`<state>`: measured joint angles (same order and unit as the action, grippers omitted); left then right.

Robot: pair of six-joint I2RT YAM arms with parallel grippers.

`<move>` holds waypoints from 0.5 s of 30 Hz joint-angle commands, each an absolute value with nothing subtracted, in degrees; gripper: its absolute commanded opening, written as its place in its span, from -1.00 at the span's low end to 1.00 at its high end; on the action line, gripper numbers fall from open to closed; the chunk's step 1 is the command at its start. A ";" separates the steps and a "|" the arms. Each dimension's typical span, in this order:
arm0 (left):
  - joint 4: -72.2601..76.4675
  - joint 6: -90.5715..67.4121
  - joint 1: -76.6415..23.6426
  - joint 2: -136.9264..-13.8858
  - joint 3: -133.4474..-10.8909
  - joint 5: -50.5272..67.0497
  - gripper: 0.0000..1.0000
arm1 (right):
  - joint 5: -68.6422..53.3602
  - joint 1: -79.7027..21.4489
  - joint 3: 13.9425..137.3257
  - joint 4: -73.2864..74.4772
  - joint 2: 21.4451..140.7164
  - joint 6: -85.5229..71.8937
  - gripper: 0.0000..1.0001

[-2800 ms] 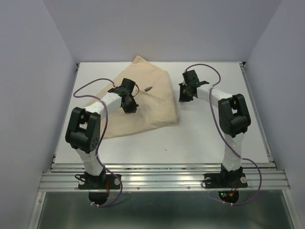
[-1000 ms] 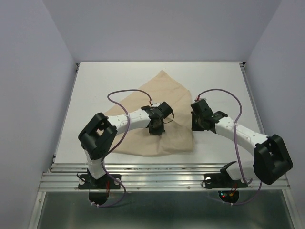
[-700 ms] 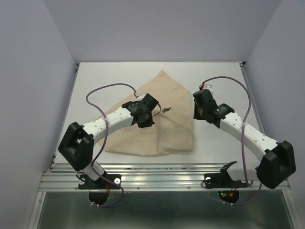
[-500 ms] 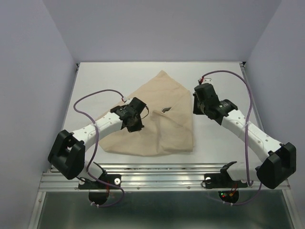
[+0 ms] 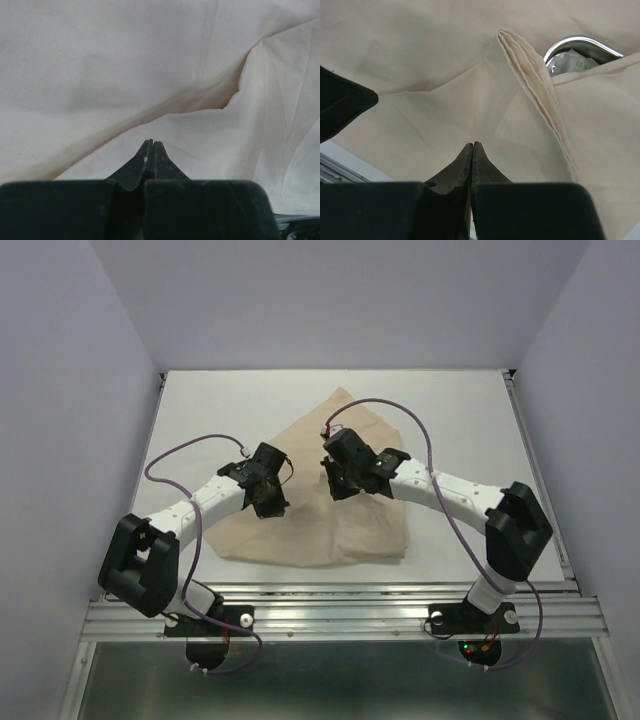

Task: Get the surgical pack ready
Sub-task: Pack the surgical kit at the center of the board.

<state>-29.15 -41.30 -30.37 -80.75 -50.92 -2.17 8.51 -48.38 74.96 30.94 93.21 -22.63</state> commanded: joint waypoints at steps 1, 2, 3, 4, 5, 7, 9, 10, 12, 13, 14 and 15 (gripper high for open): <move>-27.60 -39.81 -30.67 -77.79 -50.01 -0.26 -1.00 | 5.71 -48.34 79.89 26.55 98.51 -23.20 -0.99; -27.51 -39.90 -30.67 -77.61 -49.92 -0.26 -1.00 | 6.50 -48.34 80.68 26.28 99.92 -23.20 -0.99; -27.51 -39.99 -30.67 -77.43 -49.92 -0.26 -1.00 | 7.46 -48.34 82.60 26.45 102.72 -23.20 -0.99; -27.68 -40.08 -30.67 -77.17 -49.92 -0.26 -1.00 | 10.43 -48.34 83.75 26.80 103.96 -23.12 -0.98; -27.60 -40.08 -30.67 -76.91 -49.66 -0.26 -1.00 | 11.68 -48.34 84.72 27.07 105.11 -22.85 -0.98; -27.51 -40.43 -30.67 -76.29 -49.48 -0.26 -1.00 | 11.43 -47.38 87.26 27.07 108.52 -22.50 -0.98; -27.33 -40.43 -30.67 -76.03 -49.22 1.41 -1.00 | 11.16 -46.58 88.85 27.07 110.73 -22.15 -0.98; -27.42 -40.34 -30.67 -76.03 -49.22 1.49 -1.00 | 11.16 -45.97 90.34 26.98 111.70 -21.97 -0.98; -27.42 -40.25 -30.67 -76.03 -49.13 1.41 -1.00 | 11.77 -45.36 91.92 27.77 115.13 -21.10 -0.98; -27.51 -40.25 -30.67 -76.03 -49.13 1.23 -1.00 | 12.30 -45.35 92.63 28.12 116.27 -20.83 -0.98; -27.51 -40.25 -30.59 -75.94 -49.13 1.14 -1.00 | 13.52 -45.35 93.68 28.47 118.45 -20.66 -0.98; -27.60 -40.25 -30.59 -75.94 -49.22 1.06 -1.00 | 13.88 -44.66 94.21 29.26 119.52 -20.22 -0.98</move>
<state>-27.70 -40.93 -30.41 -77.84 -49.98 0.95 10.72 -46.00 90.87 28.97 116.03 -21.80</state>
